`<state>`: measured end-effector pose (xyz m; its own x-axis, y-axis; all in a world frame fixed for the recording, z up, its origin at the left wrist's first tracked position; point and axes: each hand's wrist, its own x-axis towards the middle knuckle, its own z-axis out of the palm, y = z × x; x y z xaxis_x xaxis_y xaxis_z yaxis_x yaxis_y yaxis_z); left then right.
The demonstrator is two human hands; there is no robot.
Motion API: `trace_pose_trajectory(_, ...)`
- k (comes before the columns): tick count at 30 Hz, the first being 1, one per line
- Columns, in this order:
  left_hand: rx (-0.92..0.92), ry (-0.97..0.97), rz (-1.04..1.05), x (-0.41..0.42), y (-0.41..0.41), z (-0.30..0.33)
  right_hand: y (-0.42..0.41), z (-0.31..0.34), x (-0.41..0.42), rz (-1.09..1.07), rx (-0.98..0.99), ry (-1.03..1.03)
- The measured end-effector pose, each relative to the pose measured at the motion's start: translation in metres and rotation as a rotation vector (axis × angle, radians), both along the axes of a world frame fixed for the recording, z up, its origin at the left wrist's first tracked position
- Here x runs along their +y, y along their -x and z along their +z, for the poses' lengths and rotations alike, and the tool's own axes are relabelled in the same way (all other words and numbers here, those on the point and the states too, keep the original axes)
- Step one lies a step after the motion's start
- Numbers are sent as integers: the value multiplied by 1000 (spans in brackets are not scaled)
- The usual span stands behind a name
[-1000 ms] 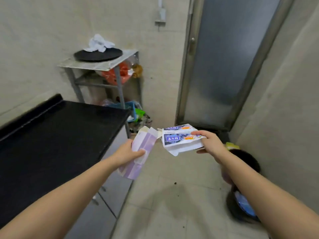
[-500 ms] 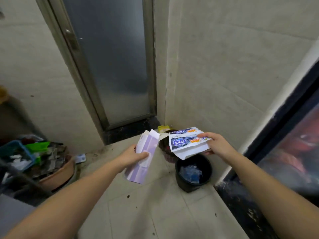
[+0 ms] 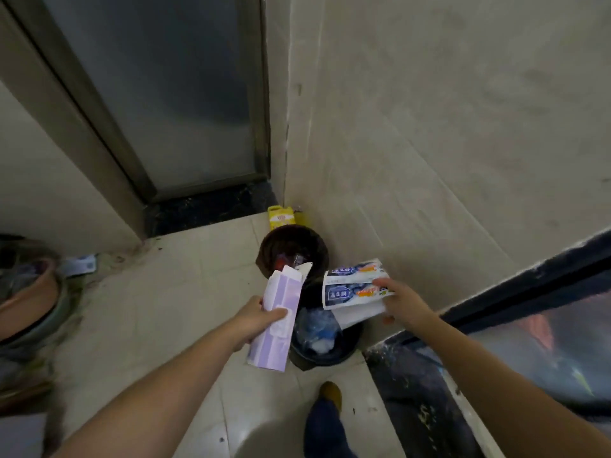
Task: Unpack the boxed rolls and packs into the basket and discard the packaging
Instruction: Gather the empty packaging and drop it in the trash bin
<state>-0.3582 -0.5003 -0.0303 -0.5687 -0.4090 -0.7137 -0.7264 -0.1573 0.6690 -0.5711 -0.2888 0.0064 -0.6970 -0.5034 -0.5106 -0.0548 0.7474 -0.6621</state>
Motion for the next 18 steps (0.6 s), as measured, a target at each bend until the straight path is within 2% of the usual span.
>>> trace_pose_trajectory(4,-154,6,142,22,41,-65,36,-62,-9,175,-101,-152)
trace_pose_trajectory(7,-233,-60,223,35,69,-134,44,-138,-19,301,-113,-215)
trace_pose_trajectory(10,-294,-89,294,41,101,-220,40,-235,-28,261,-157,-229)
trace_pose_trajectory(15,-284,-52,366,51,149,-363,37,-385,-39,168,-203,-249)
trace_pose_trajectory(18,-323,-1,396,58,166,-433,37,-458,-39,217,-190,-347)
